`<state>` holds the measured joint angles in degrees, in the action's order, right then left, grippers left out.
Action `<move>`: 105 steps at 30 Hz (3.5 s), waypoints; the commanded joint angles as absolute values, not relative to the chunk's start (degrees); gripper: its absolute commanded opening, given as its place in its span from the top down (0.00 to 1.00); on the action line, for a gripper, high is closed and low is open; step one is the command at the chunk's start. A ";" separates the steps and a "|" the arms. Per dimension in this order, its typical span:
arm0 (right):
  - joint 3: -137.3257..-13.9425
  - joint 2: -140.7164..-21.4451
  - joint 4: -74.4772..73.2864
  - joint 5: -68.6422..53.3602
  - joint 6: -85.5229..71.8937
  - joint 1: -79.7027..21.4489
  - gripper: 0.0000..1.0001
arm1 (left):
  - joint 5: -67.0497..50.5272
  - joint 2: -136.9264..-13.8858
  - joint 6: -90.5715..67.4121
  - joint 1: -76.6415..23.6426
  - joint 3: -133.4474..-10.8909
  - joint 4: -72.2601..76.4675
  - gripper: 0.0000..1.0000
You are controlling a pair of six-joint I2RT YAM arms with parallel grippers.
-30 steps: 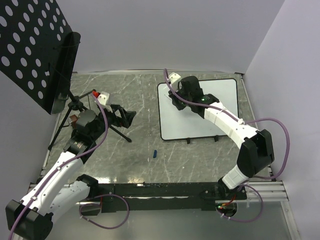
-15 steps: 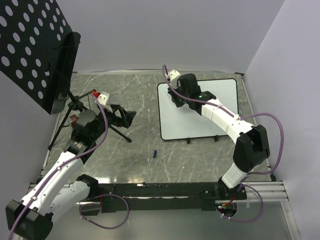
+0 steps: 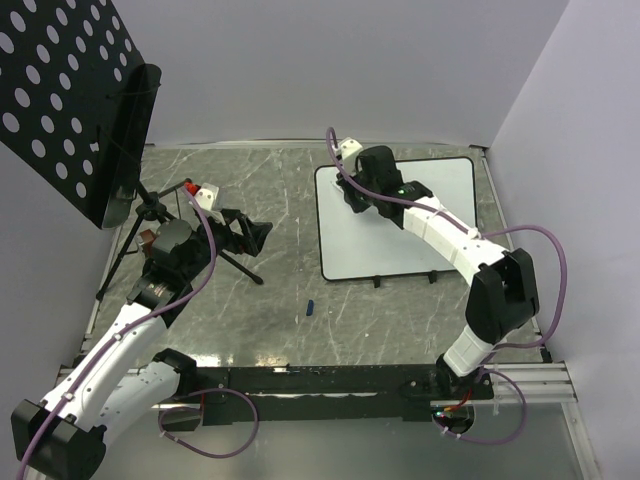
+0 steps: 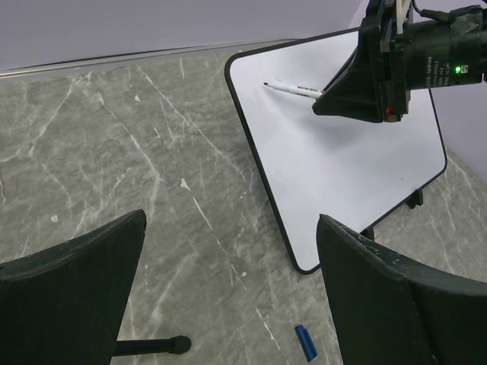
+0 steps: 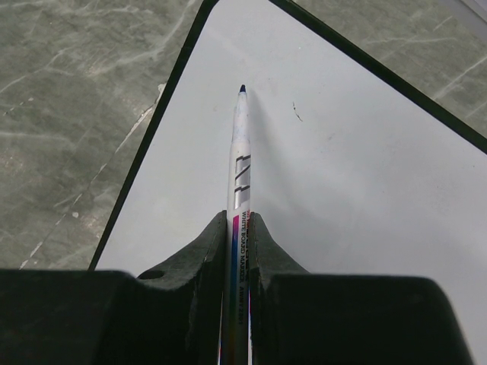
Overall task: Write a sentence on the whiteboard
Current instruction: Write a sentence on the whiteboard, then hold the whiteboard on the whiteboard stand.
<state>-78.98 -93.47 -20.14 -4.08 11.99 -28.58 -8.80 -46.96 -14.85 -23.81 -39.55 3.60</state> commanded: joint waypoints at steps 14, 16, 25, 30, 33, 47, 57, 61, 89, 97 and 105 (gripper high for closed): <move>-81.74 -95.19 -19.07 -3.87 11.51 -27.68 1.00 | -8.88 -46.23 -15.03 -23.91 -39.64 5.01 0.03; -81.39 -95.19 -19.07 -4.04 11.60 -27.60 1.00 | -8.79 -46.32 -15.03 -23.91 -39.64 5.01 0.03; -79.63 -93.87 -19.07 -4.66 11.86 -27.42 1.00 | -8.88 -46.14 -14.94 -23.99 -39.64 4.92 0.03; -78.49 -92.90 -19.07 -5.10 11.95 -27.42 1.00 | -8.96 -46.41 -15.03 -23.99 -39.64 5.01 0.03; -77.79 -92.37 -19.16 -5.36 11.95 -27.42 1.00 | -8.88 -46.32 -15.03 -23.99 -39.64 4.92 0.03; -74.44 -89.04 -19.86 -6.76 12.04 -27.42 1.00 | -8.88 -46.49 -15.03 -23.91 -39.64 5.10 0.03; -72.34 -87.45 -20.83 -7.38 12.39 -27.33 1.00 | -8.96 -46.41 -15.12 -23.99 -39.55 5.18 0.03; -71.98 -87.10 -20.57 -7.29 12.39 -27.33 1.00 | -9.05 -46.32 -15.21 -23.99 -39.55 5.19 0.03; -68.29 -75.15 -20.74 -32.08 10.81 -16.53 1.00 | -39.36 -93.77 -33.22 -23.55 -52.99 29.70 0.07; -67.24 -74.27 -20.04 -34.36 10.72 -16.08 1.00 | -45.08 -106.51 -35.94 -21.89 -58.17 37.17 0.18; -66.71 -74.71 -19.78 -35.68 10.81 -15.82 1.00 | -51.24 -113.55 -40.17 -21.45 -60.82 48.42 0.31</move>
<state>-67.05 -77.03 -21.87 -33.74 11.33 -16.34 -46.00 -112.60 -38.00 -21.43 -58.28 37.82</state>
